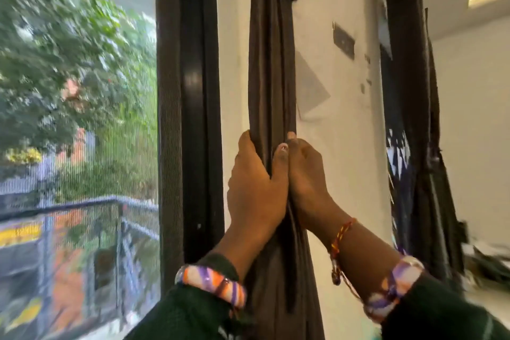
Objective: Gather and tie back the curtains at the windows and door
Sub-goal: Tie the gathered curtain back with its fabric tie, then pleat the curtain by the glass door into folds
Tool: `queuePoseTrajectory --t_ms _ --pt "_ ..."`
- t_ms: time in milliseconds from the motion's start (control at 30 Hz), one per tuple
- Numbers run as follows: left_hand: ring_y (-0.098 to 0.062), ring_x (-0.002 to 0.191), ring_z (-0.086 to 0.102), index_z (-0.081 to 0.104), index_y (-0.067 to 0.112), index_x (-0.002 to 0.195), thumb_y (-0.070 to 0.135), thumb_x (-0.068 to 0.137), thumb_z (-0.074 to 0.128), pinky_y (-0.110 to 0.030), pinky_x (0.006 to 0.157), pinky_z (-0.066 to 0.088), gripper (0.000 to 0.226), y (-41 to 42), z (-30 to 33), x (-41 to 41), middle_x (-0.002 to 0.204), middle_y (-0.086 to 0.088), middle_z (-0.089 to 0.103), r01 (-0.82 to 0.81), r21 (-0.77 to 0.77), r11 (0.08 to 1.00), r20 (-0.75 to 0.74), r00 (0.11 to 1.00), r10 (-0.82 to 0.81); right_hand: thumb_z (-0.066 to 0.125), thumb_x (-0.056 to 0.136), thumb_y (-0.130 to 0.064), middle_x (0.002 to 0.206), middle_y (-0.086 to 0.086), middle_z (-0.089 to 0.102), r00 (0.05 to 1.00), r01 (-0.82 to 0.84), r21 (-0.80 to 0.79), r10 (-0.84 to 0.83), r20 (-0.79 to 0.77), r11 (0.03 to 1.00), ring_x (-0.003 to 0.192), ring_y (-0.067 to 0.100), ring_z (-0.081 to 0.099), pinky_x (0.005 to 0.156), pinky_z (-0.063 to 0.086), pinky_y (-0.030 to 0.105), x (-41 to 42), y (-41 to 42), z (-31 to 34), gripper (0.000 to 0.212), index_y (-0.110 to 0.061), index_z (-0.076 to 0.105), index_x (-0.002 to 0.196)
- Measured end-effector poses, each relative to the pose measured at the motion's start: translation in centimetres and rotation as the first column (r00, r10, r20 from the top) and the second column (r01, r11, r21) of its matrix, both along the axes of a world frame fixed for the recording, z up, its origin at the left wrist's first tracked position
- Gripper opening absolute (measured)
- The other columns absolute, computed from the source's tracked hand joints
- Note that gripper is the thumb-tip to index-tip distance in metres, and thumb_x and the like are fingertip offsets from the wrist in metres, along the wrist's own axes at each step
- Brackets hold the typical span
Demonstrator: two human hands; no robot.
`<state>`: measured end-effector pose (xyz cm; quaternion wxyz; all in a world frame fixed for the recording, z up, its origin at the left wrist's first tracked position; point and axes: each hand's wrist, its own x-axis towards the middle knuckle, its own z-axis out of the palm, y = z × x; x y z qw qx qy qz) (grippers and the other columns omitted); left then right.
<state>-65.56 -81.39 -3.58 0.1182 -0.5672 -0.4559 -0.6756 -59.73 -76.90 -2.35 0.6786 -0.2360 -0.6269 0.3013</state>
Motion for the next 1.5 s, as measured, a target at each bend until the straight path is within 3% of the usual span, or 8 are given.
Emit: queuePoseTrajectory --t_ms 233,467,700,867,1000,1100,1167,1500 --pt "-0.026 0.104 0.061 0.043 0.013 0.128 0.046 0.091 0.045 -0.043 0.087 0.050 0.049 -0.6 -9.8 -1.6 0.115 -0.009 0.063 -0.003 -0.255 0.967 0.033 0.999 0.012 0.036 0.099 -0.032 0.092 0.012 0.066 0.967 0.231 -0.178 -0.204 0.154 0.957 0.090 0.029 0.061 0.086 0.048 0.045 -0.4 -1.8 -10.5 0.035 -0.009 0.060 0.088" --pt "-0.027 0.102 0.059 0.043 0.012 0.123 0.043 0.095 0.039 -0.029 0.070 0.037 0.042 -4.0 -15.3 -3.5 0.113 -0.008 0.060 -0.144 -0.508 0.849 -0.135 0.987 0.086 0.034 0.099 -0.031 0.117 0.018 0.060 0.793 0.405 -0.330 -0.149 0.590 0.852 0.106 0.036 0.056 0.083 0.044 0.036 -0.5 -4.8 -17.7 0.036 -0.005 0.055 0.113" --pt "-0.037 0.100 0.058 0.058 0.008 0.102 0.034 0.088 0.052 -0.035 0.074 0.042 0.030 -12.0 -19.5 -6.3 0.107 -0.017 0.060 -0.336 -0.802 0.494 -0.383 0.924 0.008 0.047 0.091 -0.019 0.128 0.019 0.053 0.683 0.450 -0.501 0.077 0.726 0.739 0.114 0.040 0.052 0.095 0.048 0.043 -0.4 -11.5 -20.8 0.043 0.001 0.045 0.128" --pt "-0.038 0.094 0.061 0.065 0.000 0.089 0.028 0.080 0.059 -0.040 0.079 0.051 0.029 -21.7 -21.9 -6.7 0.093 -0.022 0.063 -0.413 -0.853 0.320 -0.464 0.880 -0.101 0.042 0.093 -0.007 0.087 0.016 0.054 0.593 0.302 -0.640 0.386 0.707 0.707 0.081 0.031 0.056 0.086 0.046 0.038 -0.4 -20.1 -22.9 0.025 0.001 0.053 0.114" --pt "-0.038 0.096 0.060 0.063 -0.001 0.092 0.025 0.081 0.059 -0.041 0.081 0.050 0.029 -29.9 -23.8 -7.3 0.099 -0.021 0.063 -0.468 -0.847 0.252 -0.493 0.869 -0.043 0.039 0.094 -0.011 0.082 0.018 0.059 0.430 0.218 -0.752 0.630 0.647 0.622 0.066 0.031 0.060 0.065 0.049 0.035 -1.4 -28.7 -25.2 0.017 -0.003 0.053 0.088" --pt "-0.028 0.069 0.062 0.053 0.004 0.062 0.024 0.082 0.058 -0.032 0.066 0.051 0.029 -35.6 -24.2 -8.6 0.063 -0.008 0.058 -0.441 -0.887 0.137 -0.441 0.897 0.026 0.043 0.091 -0.011 0.065 0.015 0.051 0.279 0.139 -0.760 0.711 0.645 0.635 0.040 0.022 0.050 0.051 0.039 0.028 -3.8 -33.3 -26.1 0.020 -0.007 0.046 0.072" --pt "-0.016 0.047 0.051 0.047 0.012 0.057 0.024 0.085 0.058 -0.025 0.051 0.045 0.033 -40.3 -23.5 -9.8 0.052 0.000 0.049 -0.400 -0.915 0.051 -0.393 0.913 0.107 0.047 0.090 -0.016 0.065 0.014 0.054 0.207 0.076 -0.772 0.748 0.631 0.631 0.044 0.022 0.049 0.050 0.039 0.023 -5.7 -36.6 -25.9 0.019 -0.009 0.047 0.072" --pt "-0.009 0.032 0.048 0.056 0.008 0.060 0.019 0.083 0.058 -0.019 0.045 0.040 0.026 -62.6 -18.0 -16.5 0.048 0.000 0.054 -0.469 -0.883 -0.016 -0.434 0.803 0.408 0.048 0.091 -0.021 0.069 0.010 0.057 -0.027 -0.199 -0.770 0.782 0.623 0.606 0.056 0.024 0.053 0.058 0.038 0.025 -13.9 -55.3 -20.8 0.015 -0.009 0.050 0.082"
